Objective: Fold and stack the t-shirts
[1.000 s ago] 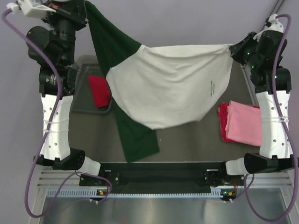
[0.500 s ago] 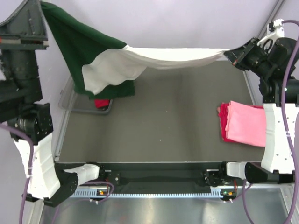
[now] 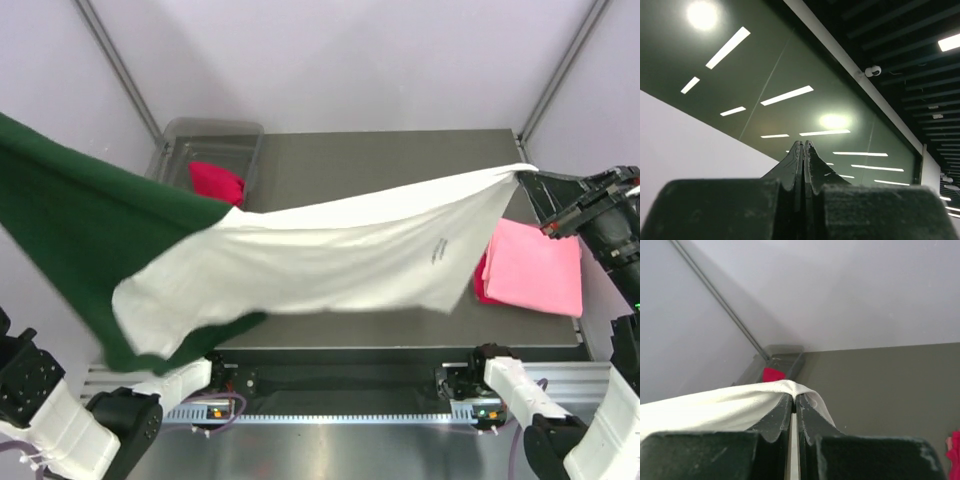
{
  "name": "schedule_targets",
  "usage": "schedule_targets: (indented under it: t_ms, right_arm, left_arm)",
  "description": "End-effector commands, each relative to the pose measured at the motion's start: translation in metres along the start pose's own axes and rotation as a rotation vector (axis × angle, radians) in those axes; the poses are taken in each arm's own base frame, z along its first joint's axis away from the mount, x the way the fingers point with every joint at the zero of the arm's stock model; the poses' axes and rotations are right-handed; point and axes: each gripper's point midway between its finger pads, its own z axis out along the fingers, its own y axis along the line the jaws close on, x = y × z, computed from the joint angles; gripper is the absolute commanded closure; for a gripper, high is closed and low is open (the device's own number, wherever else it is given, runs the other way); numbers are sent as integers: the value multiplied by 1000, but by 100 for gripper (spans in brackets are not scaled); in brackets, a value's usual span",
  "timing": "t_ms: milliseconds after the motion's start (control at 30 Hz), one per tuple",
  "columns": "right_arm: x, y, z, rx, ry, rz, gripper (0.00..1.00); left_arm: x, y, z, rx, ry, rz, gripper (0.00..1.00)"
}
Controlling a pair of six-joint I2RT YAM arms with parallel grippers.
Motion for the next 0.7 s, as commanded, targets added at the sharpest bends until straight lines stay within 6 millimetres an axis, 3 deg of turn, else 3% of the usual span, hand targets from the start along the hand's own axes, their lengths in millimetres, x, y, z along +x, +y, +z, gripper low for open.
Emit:
schedule_targets:
  t_ms: [0, 100, 133, 267, 400, 433, 467, 500, 567, 633, 667]
  right_arm:
    - [17, -37, 30, 121, 83, 32, 100]
    - [30, -62, 54, 175, 121, 33, 100]
    - [34, -70, 61, 188, 130, 35, 100]
    - [68, -114, 106, 253, 231, 39, 100]
    - [76, -134, 139, 264, 271, 57, 100]
    - [71, -134, 145, 261, 261, 65, 100]
    - [59, -132, 156, 252, 240, 73, 100]
    - [52, -131, 161, 249, 234, 76, 100]
    - [29, -134, 167, 265, 195, 90, 100]
    - [-3, -138, 173, 268, 123, 96, 100]
    - [-12, -139, 175, 263, 98, 124, 100]
  left_arm:
    - [62, 58, 17, -136, 92, 29, 100]
    - [109, 92, 17, -186, 171, 43, 100]
    - [137, 114, 13, -219, 218, 50, 100]
    - [217, 175, -3, -311, 358, 59, 100]
    - [249, 208, -1, -360, 366, 72, 100]
    - [232, 194, 17, -331, 314, 72, 100]
    - [245, 206, 26, -345, 327, 92, 100]
    - [211, 175, 49, -287, 262, 83, 100]
    - [207, 160, 65, -215, 238, 56, 100]
    - [179, 132, 79, -128, 144, 21, 100]
    - [176, 129, 81, -115, 126, 3, 100]
